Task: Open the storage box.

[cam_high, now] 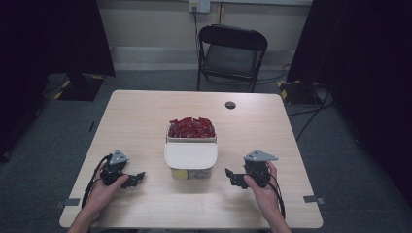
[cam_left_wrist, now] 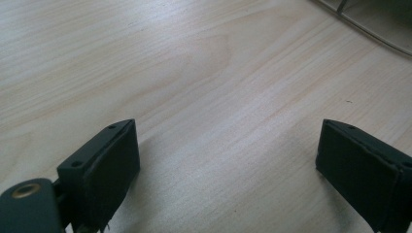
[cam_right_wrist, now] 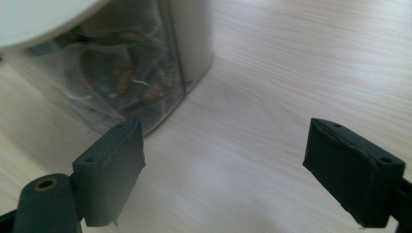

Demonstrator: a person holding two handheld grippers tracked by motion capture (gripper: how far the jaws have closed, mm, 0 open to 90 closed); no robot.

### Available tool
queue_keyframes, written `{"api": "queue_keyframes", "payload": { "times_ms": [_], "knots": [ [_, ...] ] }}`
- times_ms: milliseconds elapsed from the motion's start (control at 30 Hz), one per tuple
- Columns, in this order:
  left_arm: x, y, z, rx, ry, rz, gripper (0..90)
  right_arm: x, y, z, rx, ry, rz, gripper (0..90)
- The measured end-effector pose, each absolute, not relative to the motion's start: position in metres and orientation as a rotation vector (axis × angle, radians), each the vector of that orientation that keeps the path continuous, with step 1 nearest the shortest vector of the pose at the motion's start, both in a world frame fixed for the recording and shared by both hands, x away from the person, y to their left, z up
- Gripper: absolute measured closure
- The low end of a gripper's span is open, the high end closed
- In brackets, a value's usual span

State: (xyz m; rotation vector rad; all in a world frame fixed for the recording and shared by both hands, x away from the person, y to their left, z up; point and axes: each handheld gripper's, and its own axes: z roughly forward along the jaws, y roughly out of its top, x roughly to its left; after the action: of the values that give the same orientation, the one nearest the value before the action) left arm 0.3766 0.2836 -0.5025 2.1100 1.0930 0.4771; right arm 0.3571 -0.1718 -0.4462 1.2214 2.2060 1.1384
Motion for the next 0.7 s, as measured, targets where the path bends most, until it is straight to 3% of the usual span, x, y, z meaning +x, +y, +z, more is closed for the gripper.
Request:
{"api": "queue_keyframes", "payload": {
  "times_ms": [700],
  "knots": [
    [0.377, 0.284, -0.502, 2.110, 1.093, 0.477, 8.2, 0.356, -0.125, -0.443, 1.128, 2.316, 1.244, 14.3]
  ]
}}
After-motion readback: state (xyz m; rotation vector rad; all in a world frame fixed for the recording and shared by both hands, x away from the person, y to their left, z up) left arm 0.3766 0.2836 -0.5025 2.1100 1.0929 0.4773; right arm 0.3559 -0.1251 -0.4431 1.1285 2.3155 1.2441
